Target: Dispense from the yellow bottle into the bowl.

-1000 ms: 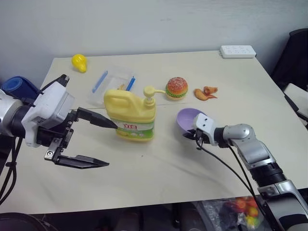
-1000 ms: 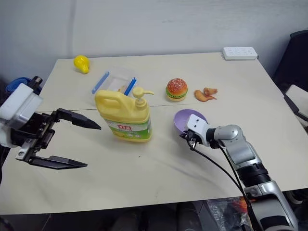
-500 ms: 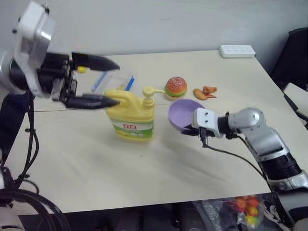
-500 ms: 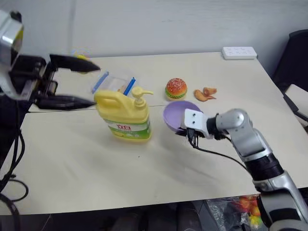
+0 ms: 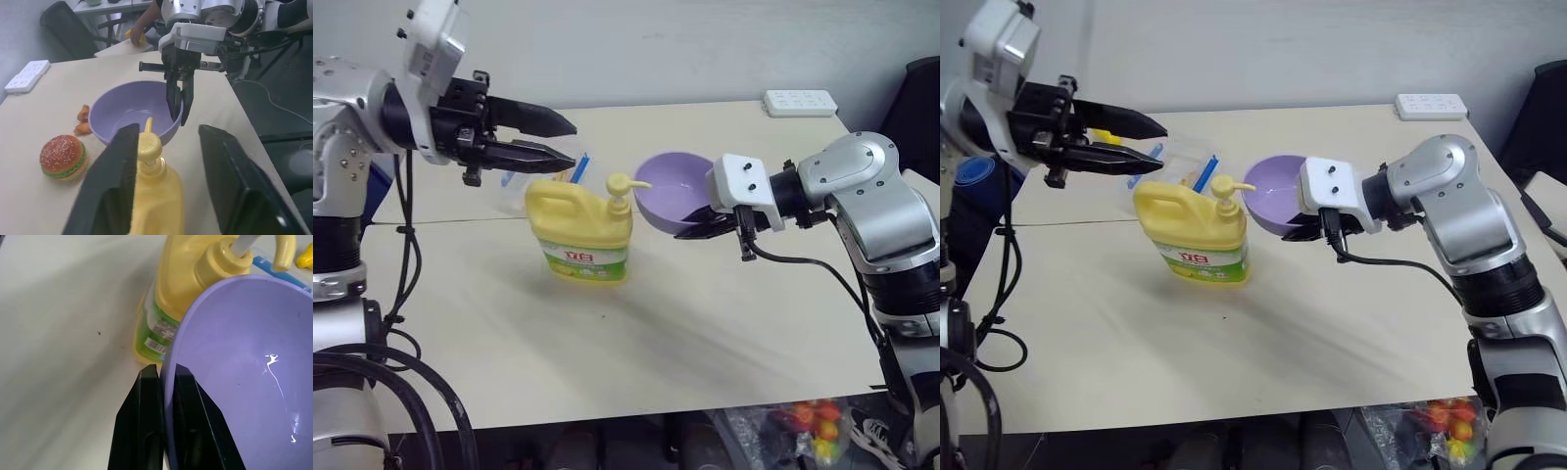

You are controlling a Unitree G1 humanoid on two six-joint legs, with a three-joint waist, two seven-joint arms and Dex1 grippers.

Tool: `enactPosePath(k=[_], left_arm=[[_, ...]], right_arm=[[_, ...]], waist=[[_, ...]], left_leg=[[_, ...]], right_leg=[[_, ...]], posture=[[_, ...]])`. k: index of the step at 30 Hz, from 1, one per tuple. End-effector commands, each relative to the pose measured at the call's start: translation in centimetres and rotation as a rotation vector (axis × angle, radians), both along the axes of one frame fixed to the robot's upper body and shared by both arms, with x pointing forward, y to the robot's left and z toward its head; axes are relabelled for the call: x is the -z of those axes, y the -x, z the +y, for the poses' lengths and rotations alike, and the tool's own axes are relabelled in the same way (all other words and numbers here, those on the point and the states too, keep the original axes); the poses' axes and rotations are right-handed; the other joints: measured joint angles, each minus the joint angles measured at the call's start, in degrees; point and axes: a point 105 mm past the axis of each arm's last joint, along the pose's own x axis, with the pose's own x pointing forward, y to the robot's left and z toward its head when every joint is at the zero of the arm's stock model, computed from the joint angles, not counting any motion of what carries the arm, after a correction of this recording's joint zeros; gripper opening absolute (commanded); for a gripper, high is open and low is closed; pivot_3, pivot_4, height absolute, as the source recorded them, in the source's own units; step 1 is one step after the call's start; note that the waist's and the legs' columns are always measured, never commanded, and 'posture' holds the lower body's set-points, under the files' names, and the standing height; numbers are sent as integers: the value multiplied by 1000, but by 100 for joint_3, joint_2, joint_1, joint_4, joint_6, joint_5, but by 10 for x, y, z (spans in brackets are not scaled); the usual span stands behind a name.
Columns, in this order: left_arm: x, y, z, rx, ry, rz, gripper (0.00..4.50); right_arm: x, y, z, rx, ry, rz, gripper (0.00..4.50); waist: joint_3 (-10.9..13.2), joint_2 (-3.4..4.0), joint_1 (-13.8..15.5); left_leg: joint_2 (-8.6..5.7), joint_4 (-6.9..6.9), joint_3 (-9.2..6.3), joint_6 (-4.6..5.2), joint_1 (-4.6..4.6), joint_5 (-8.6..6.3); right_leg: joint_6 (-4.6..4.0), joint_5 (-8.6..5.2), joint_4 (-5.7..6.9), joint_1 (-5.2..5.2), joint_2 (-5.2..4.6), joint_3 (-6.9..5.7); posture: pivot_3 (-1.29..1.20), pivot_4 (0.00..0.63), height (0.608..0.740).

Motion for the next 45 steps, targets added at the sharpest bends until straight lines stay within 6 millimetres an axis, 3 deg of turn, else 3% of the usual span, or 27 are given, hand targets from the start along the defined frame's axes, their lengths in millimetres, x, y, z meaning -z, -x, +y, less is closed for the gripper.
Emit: enactPosePath(k=[1, 4, 15, 32, 45], left_arm=[[-9, 5, -4, 28, -20, -61, 810], [-7, 3, -6, 29, -23, -69, 43], [4, -12, -14, 1, -44, -109, 43], [24, -25, -21, -27, -103, -124, 43], [33, -29, -30, -5, -142, -139, 43]], right_arm=[[-20, 12, 6, -53, -7, -37, 0], [-24, 15, 7, -68, -2, -18, 0], [-35, 29, 16, -127, -4, 48, 0], [-24, 10, 7, -73, 27, 0, 0], [-20, 10, 2, -58, 34, 2, 0]], waist=[[0, 0, -3], [0, 0, -8], [0, 0, -8], [0, 0, -10], [0, 0, -8]], left_leg=[[0, 0, 1, 0, -1, 0], [1, 0, 4, 0, -3, 0], [-3, 48, 7, -1, -56, -1], [-3, 51, 8, -1, -55, -1], [-3, 54, 8, -1, -55, -1]], right_leg=[[0, 0, 4, -4, -1, 1], [0, 0, 10, -13, -1, 1], [0, 0, 43, -56, -9, -3], [0, 0, 48, -57, -10, -2], [0, 0, 50, -56, -11, -2]], posture=[[0, 150, 740], [0, 150, 740], [0, 150, 740], [0, 150, 740], [0, 150, 740]])
